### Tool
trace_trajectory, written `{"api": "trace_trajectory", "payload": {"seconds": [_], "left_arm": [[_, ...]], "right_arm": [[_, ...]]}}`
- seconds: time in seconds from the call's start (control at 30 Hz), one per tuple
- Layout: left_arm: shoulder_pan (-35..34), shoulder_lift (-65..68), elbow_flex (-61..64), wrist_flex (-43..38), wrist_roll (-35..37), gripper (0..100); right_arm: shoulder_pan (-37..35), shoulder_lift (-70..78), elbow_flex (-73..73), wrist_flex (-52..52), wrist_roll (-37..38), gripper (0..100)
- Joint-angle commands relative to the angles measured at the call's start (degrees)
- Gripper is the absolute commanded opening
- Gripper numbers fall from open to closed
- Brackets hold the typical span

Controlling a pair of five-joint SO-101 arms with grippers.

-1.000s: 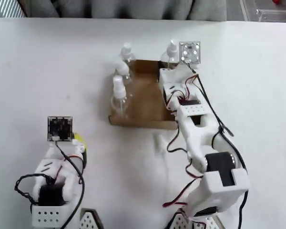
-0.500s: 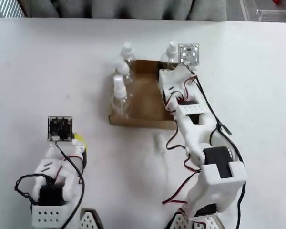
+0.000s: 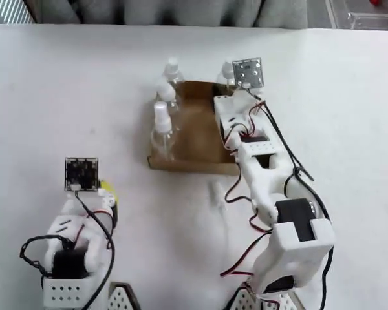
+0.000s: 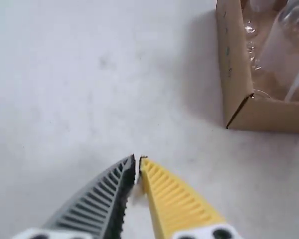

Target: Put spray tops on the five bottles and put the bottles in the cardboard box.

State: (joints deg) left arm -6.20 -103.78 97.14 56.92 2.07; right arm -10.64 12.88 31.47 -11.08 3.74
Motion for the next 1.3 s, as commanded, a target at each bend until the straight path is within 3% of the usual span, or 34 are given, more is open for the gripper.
{"api": "trace_trajectory", "payload": {"seconds": [0.0, 0.5, 0.8, 1.27], "left_arm": [[-0.6, -0.8, -0.2, -0.1, -0.6, 2], [-0.6, -0.8, -0.2, 0.0, -0.6, 2], [-0.6, -0.8, -0.2, 0.0, -0.6, 2], [-0.6, -0.8, -0.2, 0.1, -0.6, 2]], "right_arm": [[0.2, -0.2, -0.5, -0.4, 1.0, 1.6], [-1.0, -0.2, 0.8, -0.5, 1.5, 2.6], [-1.1, -0.2, 2.5, -0.4, 1.6, 20.6], [-1.1, -0.2, 2.5, -0.7, 1.6, 20.8]]}}
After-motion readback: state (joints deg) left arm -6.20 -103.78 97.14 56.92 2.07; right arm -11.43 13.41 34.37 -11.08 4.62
